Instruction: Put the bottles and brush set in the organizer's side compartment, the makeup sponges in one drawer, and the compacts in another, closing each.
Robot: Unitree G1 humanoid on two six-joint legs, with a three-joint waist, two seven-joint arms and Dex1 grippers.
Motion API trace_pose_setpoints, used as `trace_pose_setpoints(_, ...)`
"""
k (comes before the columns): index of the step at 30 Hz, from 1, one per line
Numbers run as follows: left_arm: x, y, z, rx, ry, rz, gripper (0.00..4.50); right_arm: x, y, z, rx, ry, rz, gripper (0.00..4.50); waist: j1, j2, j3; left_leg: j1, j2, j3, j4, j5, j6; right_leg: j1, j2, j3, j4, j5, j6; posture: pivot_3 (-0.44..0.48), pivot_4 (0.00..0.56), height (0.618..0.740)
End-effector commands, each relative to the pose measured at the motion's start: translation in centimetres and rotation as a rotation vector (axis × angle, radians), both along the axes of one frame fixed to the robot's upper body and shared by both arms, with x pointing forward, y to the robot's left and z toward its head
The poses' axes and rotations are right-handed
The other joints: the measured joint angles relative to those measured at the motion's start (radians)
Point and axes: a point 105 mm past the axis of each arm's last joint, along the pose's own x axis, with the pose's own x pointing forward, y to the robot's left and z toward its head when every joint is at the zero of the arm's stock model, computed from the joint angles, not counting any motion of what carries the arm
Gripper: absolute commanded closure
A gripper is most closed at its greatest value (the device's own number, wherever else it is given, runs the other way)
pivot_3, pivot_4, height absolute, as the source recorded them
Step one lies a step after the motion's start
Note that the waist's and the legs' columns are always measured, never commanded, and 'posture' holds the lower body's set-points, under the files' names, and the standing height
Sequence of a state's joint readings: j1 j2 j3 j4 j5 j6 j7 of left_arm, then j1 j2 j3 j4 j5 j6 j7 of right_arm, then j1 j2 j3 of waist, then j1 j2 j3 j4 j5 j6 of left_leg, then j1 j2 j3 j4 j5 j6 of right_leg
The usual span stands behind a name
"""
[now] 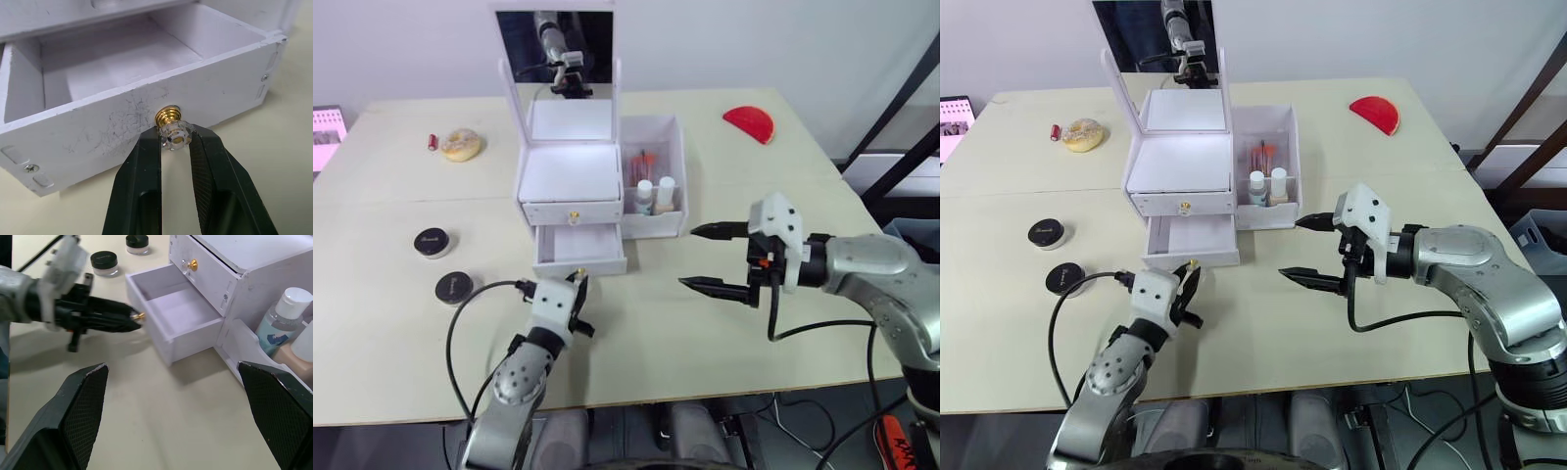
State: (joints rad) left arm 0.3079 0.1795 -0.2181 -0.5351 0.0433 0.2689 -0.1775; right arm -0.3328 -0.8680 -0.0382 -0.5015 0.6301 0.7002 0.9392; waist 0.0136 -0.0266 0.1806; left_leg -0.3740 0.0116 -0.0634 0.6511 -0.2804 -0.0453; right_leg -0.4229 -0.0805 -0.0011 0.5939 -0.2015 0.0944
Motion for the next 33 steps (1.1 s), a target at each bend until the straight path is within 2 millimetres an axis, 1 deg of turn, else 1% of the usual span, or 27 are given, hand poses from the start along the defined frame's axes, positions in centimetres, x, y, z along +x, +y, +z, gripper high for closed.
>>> trace_pose_setpoints(1,-1.6,-0.8,1.3,-0.054,-0.018,-0.071,4.21,0.2,0.1,0.9,-0.007,-0.054,0.017,0.0,0.0,0.0,0.0,0.0,0.0,0.0,0.0,0.0,0.0,0.0,0.0,0.0,0.0,0.0,0.0,0.0,0.15,0.739)
trace_pose_setpoints(6,-2.6,0.5,0.6,-0.056,0.026,-0.063,4.21,0.5,-0.1,0.9,-0.013,-0.059,0.013,0.0,-0.002,0.0,0.0,0.0,0.0,0.0,0.0,0.0,0.0,-0.001,0.0,0.0,0.0,0.0,0.0,0.0,0.15,0.739)
trace_pose_setpoints(10,-2.2,1.1,0.7,-0.069,0.025,-0.033,4.21,0.4,-0.1,0.9,-0.013,-0.057,0.015,0.0,-0.002,0.0,0.0,-0.001,0.0,0.001,-0.001,0.0,0.0,-0.002,0.0,0.0,0.0,0.0,0.0,0.0,0.15,0.739)
trace_pose_setpoints(18,-2.0,0.8,0.5,-0.065,0.035,-0.045,4.21,0.4,-0.1,0.9,-0.012,-0.06,0.01,0.0,-0.001,0.0,0.0,0.0,0.0,0.001,-0.001,0.0,0.0,-0.002,0.0,0.0,0.0,0.0,0.0,0.0,0.15,0.739)
trace_pose_setpoints(21,-1.9,1.1,0.4,-0.059,0.037,-0.034,4.21,0.4,-0.2,0.9,-0.014,-0.061,0.007,0.0,-0.002,0.0,0.0,0.0,0.0,0.001,-0.001,0.0,0.0,-0.002,0.0,0.0,0.0,0.0,0.0,0.0,0.15,0.739)
trace_pose_setpoints(23,-1.9,1.3,0.5,-0.061,0.035,-0.027,3.18,0.4,-0.2,0.9,-0.015,-0.06,0.008,0.0,-0.001,0.0,0.0,0.0,0.0,0.001,-0.001,0.0,0.0,-0.002,0.0,0.0,0.0,0.0,0.0,0.0,0.15,0.739)
trace_pose_setpoints(25,-1.9,1.3,0.7,-0.066,0.03,-0.028,2.28,0.4,-0.2,0.8,-0.015,-0.058,0.008,0.0,-0.002,0.0,0.0,0.0,0.0,0.001,-0.001,0.0,0.0,-0.002,0.0,0.0,0.0,0.0,0.0,0.0,0.15,0.739)
trace_pose_setpoints(27,-1.9,1.3,0.8,-0.068,0.026,-0.028,1.18,0.4,-0.2,0.8,-0.015,-0.058,0.009,0.0,-0.002,0.0,0.0,0.0,0.0,0.001,-0.001,0.0,0.0,-0.002,0.0,0.0,0.0,0.0,0.0,0.0,0.15,0.739)
trace_pose_setpoints(29,-2.1,1.3,1.0,-0.071,0.024,-0.034,0.19,0.4,-0.1,0.8,-0.013,-0.057,0.01,0.0,-0.002,0.0,0.0,0.0,0.0,0.001,-0.001,0.0,0.0,-0.002,0.0,0.0,0.0,0.0,0.0,0.0,0.15,0.739)
trace_pose_setpoints(30,-2.2,1.3,1.1,-0.071,0.023,-0.036,0.05,0.4,-0.1,0.9,-0.013,-0.057,0.01,0.0,-0.003,0.0,0.0,0.0,0.0,0.001,-0.001,0.0,0.0,-0.002,0.0,0.0,0.0,0.0,0.0,0.0,0.15,0.739)
trace_pose_setpoints(33,-2.5,1.6,1.6,-0.069,0.021,-0.04,0.05,0.4,-0.2,1.0,-0.013,-0.058,0.013,0.0,-0.004,0.0,0.0,0.0,0.0,0.001,-0.001,0.0,0.0,-0.002,0.0,0.0,0.0,0.0,0.0,0.0,0.15,0.739)
